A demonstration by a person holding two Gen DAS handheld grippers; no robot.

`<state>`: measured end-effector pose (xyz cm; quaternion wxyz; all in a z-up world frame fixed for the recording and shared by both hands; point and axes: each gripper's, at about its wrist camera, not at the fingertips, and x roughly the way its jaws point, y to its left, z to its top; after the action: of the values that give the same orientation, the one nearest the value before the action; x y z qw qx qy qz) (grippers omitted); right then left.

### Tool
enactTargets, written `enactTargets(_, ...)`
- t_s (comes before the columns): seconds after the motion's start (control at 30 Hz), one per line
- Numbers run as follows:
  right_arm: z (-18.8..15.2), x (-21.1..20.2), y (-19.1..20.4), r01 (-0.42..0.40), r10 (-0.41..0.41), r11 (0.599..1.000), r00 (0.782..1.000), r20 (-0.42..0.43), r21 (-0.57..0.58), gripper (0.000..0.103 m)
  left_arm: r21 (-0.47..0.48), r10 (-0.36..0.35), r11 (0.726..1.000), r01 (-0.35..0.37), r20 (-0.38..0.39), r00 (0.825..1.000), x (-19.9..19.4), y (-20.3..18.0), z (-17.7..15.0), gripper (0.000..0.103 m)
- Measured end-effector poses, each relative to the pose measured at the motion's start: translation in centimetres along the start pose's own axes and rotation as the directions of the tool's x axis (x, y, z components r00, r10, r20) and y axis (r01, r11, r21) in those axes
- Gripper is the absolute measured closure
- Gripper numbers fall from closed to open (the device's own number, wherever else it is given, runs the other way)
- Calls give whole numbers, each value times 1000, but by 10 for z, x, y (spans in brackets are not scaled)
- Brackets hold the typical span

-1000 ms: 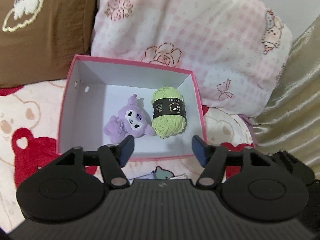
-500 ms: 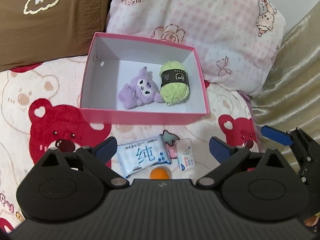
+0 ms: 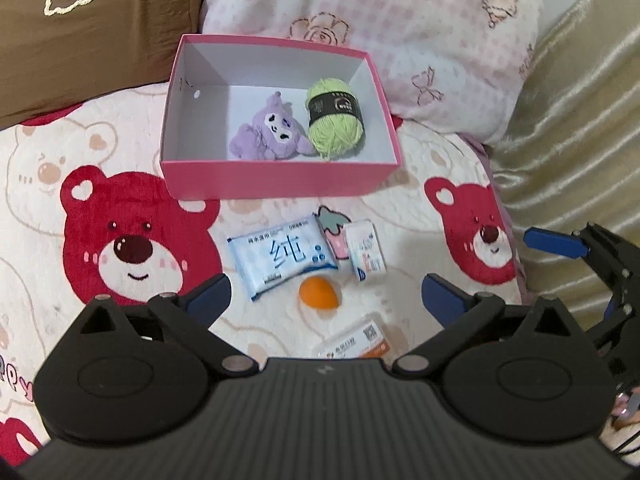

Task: Organize objects
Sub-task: 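Withdraw the right gripper and move it toward the clear orange-labelled box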

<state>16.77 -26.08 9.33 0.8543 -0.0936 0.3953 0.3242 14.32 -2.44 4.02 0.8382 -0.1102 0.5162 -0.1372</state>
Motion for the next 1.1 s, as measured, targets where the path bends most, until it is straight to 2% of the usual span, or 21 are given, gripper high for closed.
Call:
enactTargets(0.17,-13,-10,-2,-52,52,998,998,-20,36,4,29,-11,1000,12,-13,1000,-5,-8,-19,0)
enactTargets(0.4,-41,-5,0,-106,110,993,992,-68,49,4,52,-3,999,2,14,1000,-5,-17,-41,0)
enactTargets(0.7,-71,12,12,-210,207,978,968,-144,-6,4,1,-7,1000,7,45,999,13,-9,-71,1)
enactTargets(0.87,-86,34,24,-198,180,977,962,-207,-74,5,-13,-4,1000,4,58,998,28,-6,-91,2)
enactTargets(0.97,-87,45,29,-207,180,974,955,-236,-94,5,-20,-29,999,29,40,999,41,-6,-98,3)
enactTargets(1.1,-90,61,34,-210,179,973,947,-265,-92,6,-75,-64,995,67,41,997,55,0,-103,3)
